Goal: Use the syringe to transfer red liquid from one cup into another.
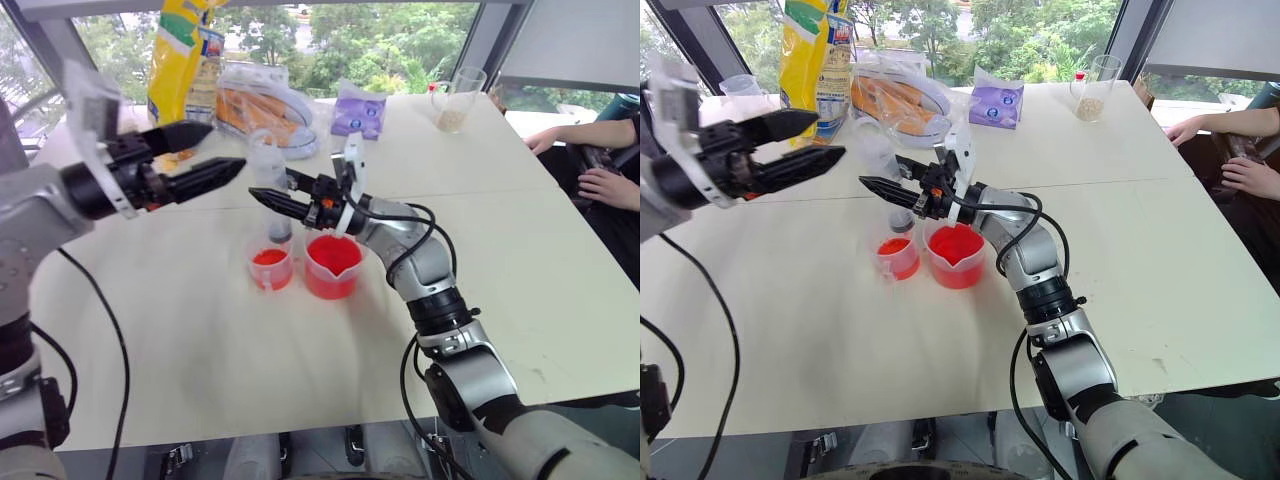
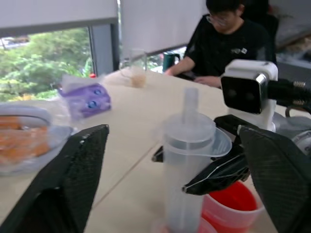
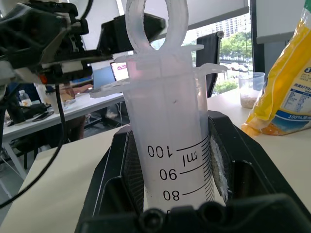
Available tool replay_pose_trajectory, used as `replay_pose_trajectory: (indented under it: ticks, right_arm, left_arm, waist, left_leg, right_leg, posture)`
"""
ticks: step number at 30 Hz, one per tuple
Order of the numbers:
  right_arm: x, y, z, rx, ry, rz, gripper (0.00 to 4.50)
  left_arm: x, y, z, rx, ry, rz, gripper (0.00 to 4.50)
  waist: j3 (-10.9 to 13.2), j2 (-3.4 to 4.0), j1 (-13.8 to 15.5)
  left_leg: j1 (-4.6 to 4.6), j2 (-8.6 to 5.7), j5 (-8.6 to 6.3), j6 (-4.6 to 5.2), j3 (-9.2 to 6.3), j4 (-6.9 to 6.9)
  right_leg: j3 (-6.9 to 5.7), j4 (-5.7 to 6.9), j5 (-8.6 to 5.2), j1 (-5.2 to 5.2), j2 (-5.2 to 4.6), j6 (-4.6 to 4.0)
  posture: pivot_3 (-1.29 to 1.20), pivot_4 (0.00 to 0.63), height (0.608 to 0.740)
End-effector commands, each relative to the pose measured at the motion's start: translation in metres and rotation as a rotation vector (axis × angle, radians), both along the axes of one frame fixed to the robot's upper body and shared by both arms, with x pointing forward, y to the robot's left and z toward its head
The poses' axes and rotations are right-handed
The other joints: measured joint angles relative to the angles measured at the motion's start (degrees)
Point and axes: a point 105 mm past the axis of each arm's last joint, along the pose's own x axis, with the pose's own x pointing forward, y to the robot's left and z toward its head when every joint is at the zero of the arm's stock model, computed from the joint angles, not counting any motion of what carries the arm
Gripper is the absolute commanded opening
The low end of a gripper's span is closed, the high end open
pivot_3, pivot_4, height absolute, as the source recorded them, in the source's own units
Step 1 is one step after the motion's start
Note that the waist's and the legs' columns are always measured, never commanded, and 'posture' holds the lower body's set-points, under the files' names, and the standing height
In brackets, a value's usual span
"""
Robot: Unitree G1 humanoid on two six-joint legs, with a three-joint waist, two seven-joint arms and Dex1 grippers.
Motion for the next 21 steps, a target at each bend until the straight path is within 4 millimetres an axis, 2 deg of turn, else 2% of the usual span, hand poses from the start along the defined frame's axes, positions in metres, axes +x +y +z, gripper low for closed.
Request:
replay_pose_trajectory:
  ticks: [1,7,9,12,15,18,21]
  right_arm:
    - [-0.009,0.001,0.016,0.033,-0.05,0.022,1.45]
    - [-0.012,-0.011,0.043,0.071,0.0,0.015,1.45]
    - [-0.012,-0.02,0.061,0.089,0.032,0.002,1.45]
    - [0.007,-0.052,0.098,0.115,0.141,-0.123,1.45]
    - [0.032,-0.088,0.116,0.112,0.274,-0.287,1.45]
    - [0.056,-0.123,0.119,0.06,0.412,-0.471,1.45]
    - [0.068,-0.15,0.107,-0.07,0.488,-0.621,1.45]
  left_arm:
    - [-0.013,0.012,0.007,0.011,-0.031,0.014,4.44]
    - [-0.019,0.015,-0.005,0.022,-0.007,0.011,4.44]
    - [-0.019,0.01,-0.009,0.012,-0.001,-0.005,4.44]
    - [-0.019,0.0,-0.021,0.011,0.018,-0.034,4.44]
    - [-0.021,-0.006,-0.031,0.016,0.034,-0.052,4.44]
    - [-0.023,-0.009,-0.037,0.006,0.047,-0.067,4.44]
    - [-0.025,-0.013,-0.04,-0.001,0.052,-0.086,4.44]
  waist:
    - [0.0,0.0,0.1]
    - [0.0,0.0,0.6]
    - [0.0,0.0,0.6]
    - [0.0,0.04,0.5]
    - [0.0,0.04,0.6]
    - [0.0,0.04,0.4]
    - [0.0,0.04,0.4]
  left_leg:
    - [0.0,0.02,0.0,0.0,0.0,0.0]
    - [-0.02,0.02,0.0,-0.01,-0.03,0.01]
    - [-0.03,0.01,0.0,-0.01,-0.03,0.02]
    - [-0.04,0.01,0.0,-0.01,-0.02,0.02]
    - [-0.05,0.0,0.0,-0.01,-0.01,0.01]
    - [-0.05,0.0,-0.02,0.02,0.0,-0.05]
    - [-0.07,-0.01,-0.05,0.07,0.05,-0.08]
  right_leg:
    - [0.0,-0.01,0.0,0.01,-0.02,0.0]
    - [-0.01,-0.02,-0.07,0.02,-0.11,-0.13]
    - [-0.01,-0.02,-0.11,0.01,-0.13,-0.2]
    - [-0.01,-0.02,-0.11,0.0,-0.15,-0.22]
    - [-0.01,-0.02,-0.11,-0.04,-0.2,-0.25]
    - [-0.02,-0.08,-0.15,-0.05,-0.19,-0.32]
    - [0.0,-0.11,-0.2,-0.07,-0.21,-0.42]
  posture:
    - [0.0,0.15,0.74]
    - [0.0,0.15,0.74]
    - [0.0,0.15,0.74]
    - [0.0,0.15,0.74]
    - [0.0,0.15,0.74]
    - [0.0,0.15,0.74]
    - [0.0,0.15,0.74]
